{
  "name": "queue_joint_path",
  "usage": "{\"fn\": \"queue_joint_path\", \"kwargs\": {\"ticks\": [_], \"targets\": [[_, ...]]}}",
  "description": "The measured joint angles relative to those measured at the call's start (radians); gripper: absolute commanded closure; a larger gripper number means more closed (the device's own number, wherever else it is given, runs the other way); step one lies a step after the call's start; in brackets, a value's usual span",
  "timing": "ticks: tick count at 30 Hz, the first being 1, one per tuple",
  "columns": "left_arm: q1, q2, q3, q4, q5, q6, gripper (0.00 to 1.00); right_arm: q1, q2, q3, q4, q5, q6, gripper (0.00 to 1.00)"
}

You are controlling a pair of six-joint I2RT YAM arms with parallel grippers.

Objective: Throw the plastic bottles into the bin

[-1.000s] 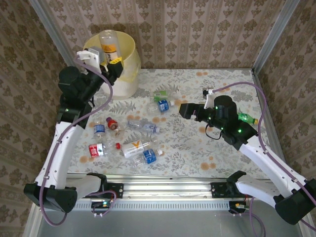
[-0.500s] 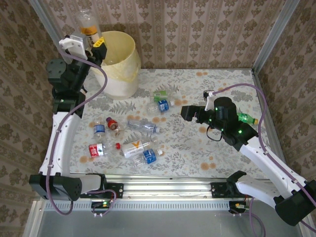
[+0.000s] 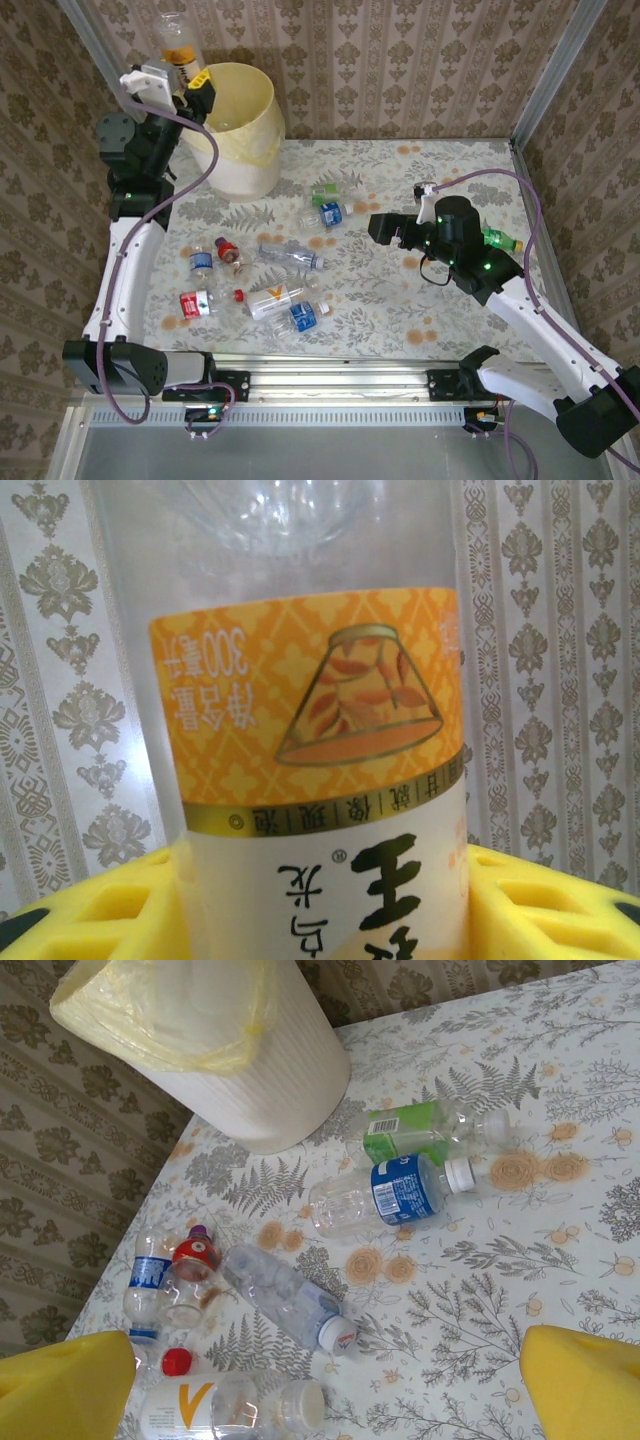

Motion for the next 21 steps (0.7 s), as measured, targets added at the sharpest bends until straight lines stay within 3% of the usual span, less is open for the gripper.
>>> {"fn": "queue_joint_path", "kwargs": {"ticks": [21], "targets": [[0.043,0.132,0.079,-0.008,0.038,-0.027,0.67,-0.011,0.000,-0.006,-0.005,0.000,-0.003,0.00]]}}
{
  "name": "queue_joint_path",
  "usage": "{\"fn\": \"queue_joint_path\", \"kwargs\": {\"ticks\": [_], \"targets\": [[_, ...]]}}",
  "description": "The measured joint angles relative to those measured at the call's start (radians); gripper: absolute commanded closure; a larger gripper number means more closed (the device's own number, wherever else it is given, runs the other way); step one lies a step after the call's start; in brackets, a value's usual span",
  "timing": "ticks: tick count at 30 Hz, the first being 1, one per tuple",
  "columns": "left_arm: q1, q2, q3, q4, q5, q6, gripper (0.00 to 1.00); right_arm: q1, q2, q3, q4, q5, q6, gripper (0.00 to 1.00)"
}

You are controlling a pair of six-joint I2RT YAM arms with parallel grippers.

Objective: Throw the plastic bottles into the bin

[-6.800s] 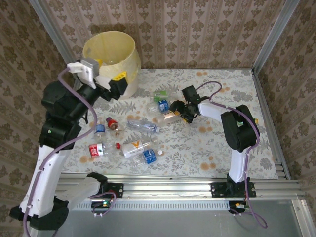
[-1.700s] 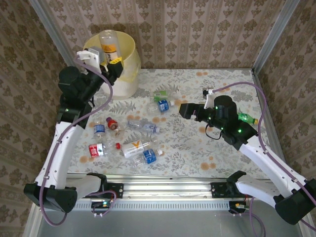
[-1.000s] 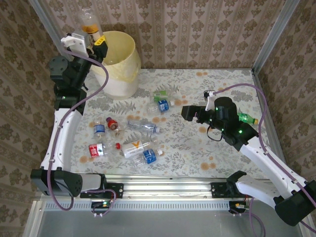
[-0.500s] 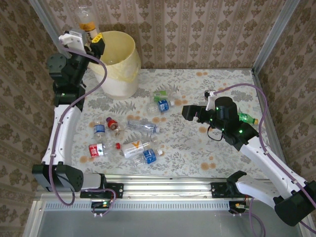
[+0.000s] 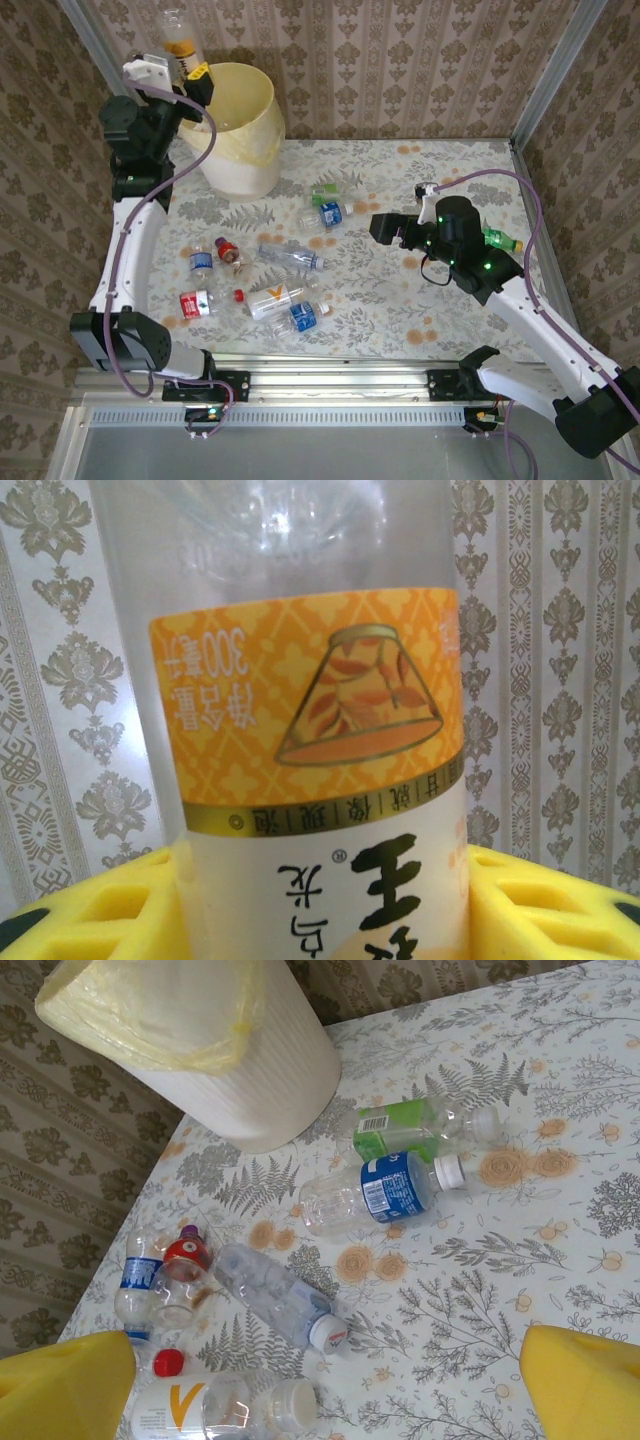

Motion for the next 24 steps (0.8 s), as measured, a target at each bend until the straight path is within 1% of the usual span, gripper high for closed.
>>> {"fn": "queue_joint_path", "kwargs": {"ticks": [4,7,10,12,13,14,15,17,18,21,24], "targets": [[0.003,0.054,0.044,-0.009,0.003,0.000,0.67,-0.002,0.000,-0.002,-0.002,0.000,0.000,0.00],[0.005,0.126,0.114,-0.043,0.004,-0.005,0.67,-0.005,0.000,-0.003,-0.003,0.000,0.000,0.00],[0.015,0.250,0.275,-0.153,0.004,-0.018,0.68,-0.008,0.000,-0.005,-0.003,0.000,0.000,0.00],[0.024,0.368,0.443,-0.275,0.005,-0.029,0.68,-0.010,0.000,-0.005,-0.006,0.000,0.000,0.00],[0.029,0.424,0.522,-0.334,0.005,-0.035,0.65,-0.011,0.000,-0.005,-0.006,0.000,0.000,0.00],[0.031,0.486,0.610,-0.400,0.003,-0.043,0.52,-0.012,0.000,-0.006,-0.006,0.000,0.000,0.00],[0.035,0.548,0.699,-0.475,0.003,-0.050,0.32,-0.012,0.000,-0.008,-0.006,0.000,0.000,0.00],[0.038,0.654,0.848,-0.618,-0.002,-0.063,0.10,-0.014,-0.002,-0.013,-0.007,0.000,0.000,0.00],[0.038,0.702,0.913,-0.697,-0.004,-0.072,0.00,-0.015,-0.004,-0.015,-0.008,0.000,0.000,0.00],[0.038,0.769,0.999,-0.853,-0.008,-0.095,0.00,-0.017,-0.008,-0.017,-0.014,0.000,0.000,0.00],[0.038,0.763,1.007,-0.945,-0.008,-0.114,0.00,-0.021,-0.011,-0.017,-0.030,0.002,0.000,0.00]]}}
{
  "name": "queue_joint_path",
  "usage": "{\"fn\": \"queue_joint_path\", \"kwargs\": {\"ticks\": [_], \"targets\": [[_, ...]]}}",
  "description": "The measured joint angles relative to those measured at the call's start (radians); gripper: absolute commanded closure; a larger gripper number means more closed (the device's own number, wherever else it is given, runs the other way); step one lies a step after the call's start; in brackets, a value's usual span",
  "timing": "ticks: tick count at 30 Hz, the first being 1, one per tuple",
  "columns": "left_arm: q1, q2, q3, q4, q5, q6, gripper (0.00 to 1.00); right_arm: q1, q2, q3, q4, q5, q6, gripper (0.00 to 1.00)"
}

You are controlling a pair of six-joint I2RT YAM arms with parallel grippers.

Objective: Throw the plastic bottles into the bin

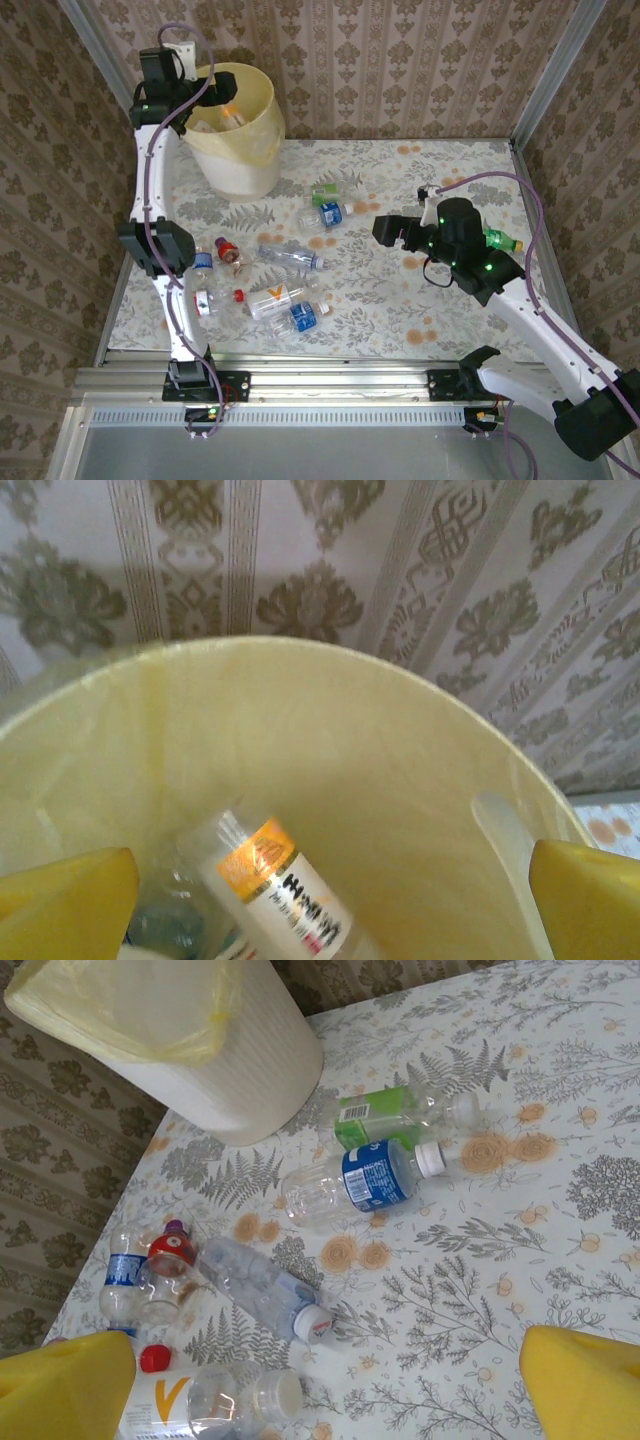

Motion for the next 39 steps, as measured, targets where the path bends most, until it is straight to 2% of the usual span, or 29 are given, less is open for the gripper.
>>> {"fn": "queue_joint_path", "kwargs": {"ticks": [5,15,22,31,39], "targets": [[-0.004,-0.106,-0.003,-0.045,0.000,-0.021,0.00,-0.026,0.018,0.004,-0.062,0.017,0.014,0.00],[-0.085,-0.559,-0.236,0.080,0.011,-0.002,0.00,-0.110,0.122,0.013,-0.175,0.018,0.095,0.00],[-0.146,-0.641,-0.401,0.110,0.004,0.053,0.00,-0.187,0.160,0.051,-0.261,0.042,0.142,0.00],[-0.267,-0.706,-0.526,0.117,0.008,0.127,0.00,-0.406,0.198,0.051,-0.288,0.032,0.241,0.00],[-0.301,-0.830,-0.607,0.136,0.020,0.154,0.00,-0.628,0.307,0.050,-0.238,-0.014,0.321,0.00]]}}
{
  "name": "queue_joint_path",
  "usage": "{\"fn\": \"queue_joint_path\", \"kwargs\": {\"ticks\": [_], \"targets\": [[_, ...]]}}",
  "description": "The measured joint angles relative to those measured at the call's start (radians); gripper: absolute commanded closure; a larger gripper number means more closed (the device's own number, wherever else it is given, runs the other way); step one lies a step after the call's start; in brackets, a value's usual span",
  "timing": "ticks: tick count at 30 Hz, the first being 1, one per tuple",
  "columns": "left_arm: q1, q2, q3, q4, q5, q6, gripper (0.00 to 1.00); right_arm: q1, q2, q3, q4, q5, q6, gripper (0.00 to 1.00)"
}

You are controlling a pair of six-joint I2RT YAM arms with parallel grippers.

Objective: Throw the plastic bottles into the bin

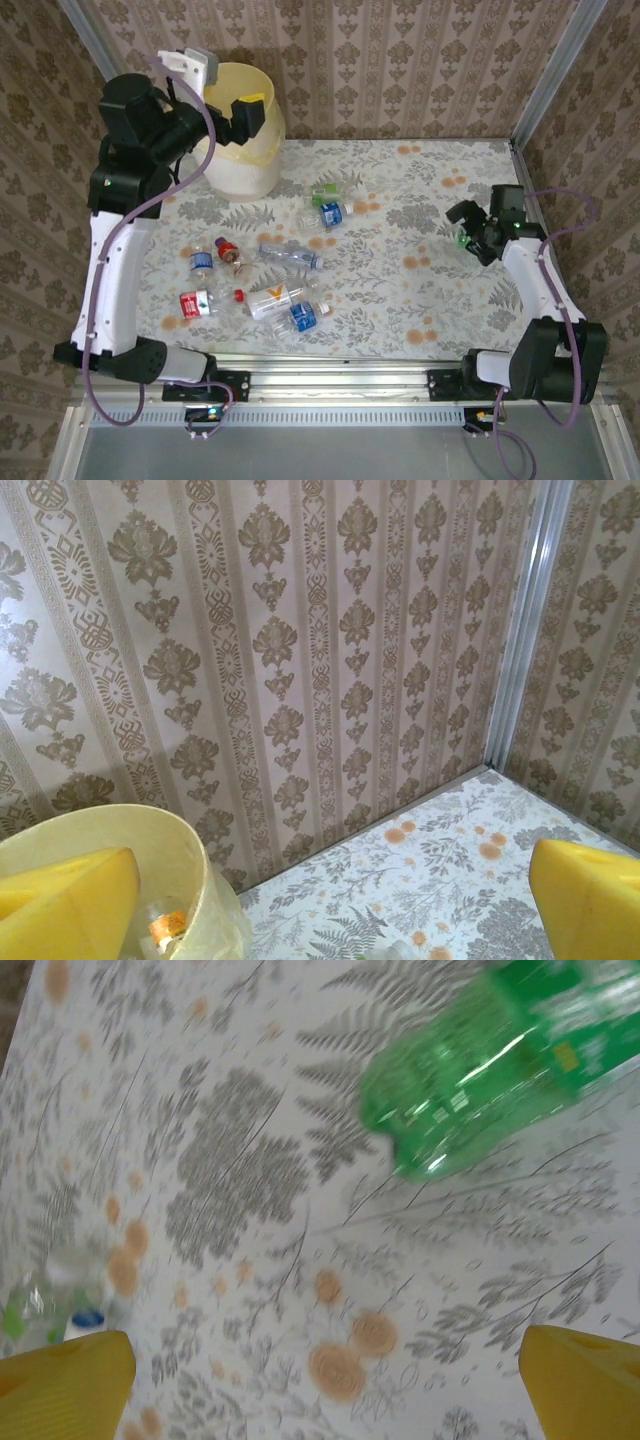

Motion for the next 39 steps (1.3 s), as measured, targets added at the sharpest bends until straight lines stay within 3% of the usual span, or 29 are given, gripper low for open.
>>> {"fn": "queue_joint_path", "kwargs": {"ticks": [9,30,39], "targets": [[-0.010,-0.105,-0.142,0.018,0.027,0.002,0.00,-0.151,0.177,0.004,0.065,-0.002,0.061,0.00],[-0.010,-0.192,-0.187,0.018,0.011,0.013,0.00,-0.197,0.477,0.144,0.137,-0.001,0.128,0.02],[-0.021,-0.172,-0.187,0.018,-0.013,0.013,0.00,-0.197,0.514,0.151,0.124,-0.002,0.113,0.12]]}}
